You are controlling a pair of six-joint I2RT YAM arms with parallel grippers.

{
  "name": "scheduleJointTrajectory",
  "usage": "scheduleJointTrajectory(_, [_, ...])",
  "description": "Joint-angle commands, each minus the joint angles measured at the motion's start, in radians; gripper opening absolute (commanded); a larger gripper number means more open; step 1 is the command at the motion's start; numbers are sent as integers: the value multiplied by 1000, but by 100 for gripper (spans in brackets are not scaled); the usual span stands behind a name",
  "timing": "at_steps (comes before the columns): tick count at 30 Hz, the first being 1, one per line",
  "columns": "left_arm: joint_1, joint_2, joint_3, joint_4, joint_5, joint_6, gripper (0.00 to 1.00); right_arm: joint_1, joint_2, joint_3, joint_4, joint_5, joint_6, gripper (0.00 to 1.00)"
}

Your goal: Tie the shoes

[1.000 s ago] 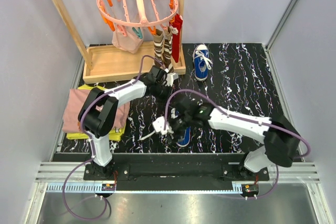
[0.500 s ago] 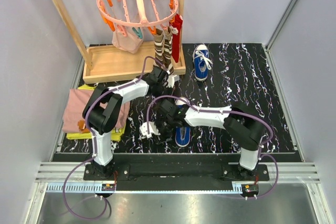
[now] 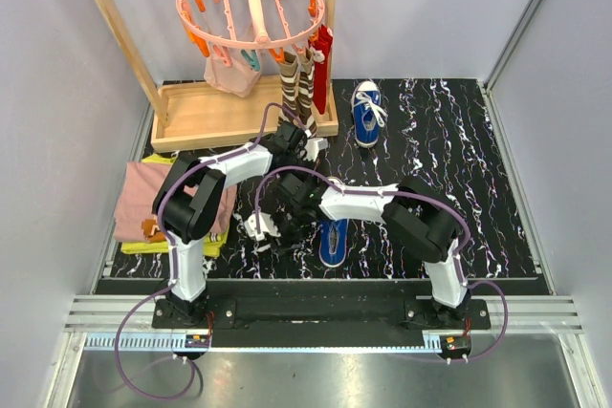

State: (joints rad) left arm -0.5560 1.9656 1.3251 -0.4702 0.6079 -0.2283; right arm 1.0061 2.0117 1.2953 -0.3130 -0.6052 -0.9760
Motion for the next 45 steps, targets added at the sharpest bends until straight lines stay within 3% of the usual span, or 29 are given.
scheduleJointTrajectory(1, [2, 16, 34, 13, 29, 23, 0, -23, 35, 47, -83, -27, -33, 53])
scheduleJointTrajectory(3, [2, 18, 34, 13, 29, 24, 0, -23, 45, 47, -106, -25, -39, 49])
scheduleJointTrajectory(4, [2, 18, 33, 13, 27, 24, 0, -21, 48, 47, -116, -27, -41, 40])
scheduleJointTrajectory(10, [4, 12, 29, 13, 26, 26, 0, -23, 41, 16, -153, -5, -27, 16])
scheduleJointTrajectory(11, [2, 9, 29, 13, 23, 27, 0, -21, 26, 9, -155, -1, -26, 5])
scheduleJointTrajectory(12, [2, 7, 28, 13, 24, 27, 0, -23, 16, -8, -153, 2, -21, 1])
scheduleJointTrajectory(16, [4, -10, 28, 13, 18, 35, 0, -23, -82, -36, -158, 22, 60, 0])
scheduleJointTrajectory(22, [4, -129, 22, -30, -75, 104, 0, -96, -387, -103, -204, -10, 275, 0])
scheduleJointTrajectory(33, [2, -304, -30, -94, -157, 208, 0, -408, -872, -299, -305, 28, 480, 0])
scheduleJointTrajectory(45, [45, -473, -93, -148, -273, 362, 0, -597, -1188, -481, -313, 281, 559, 0])
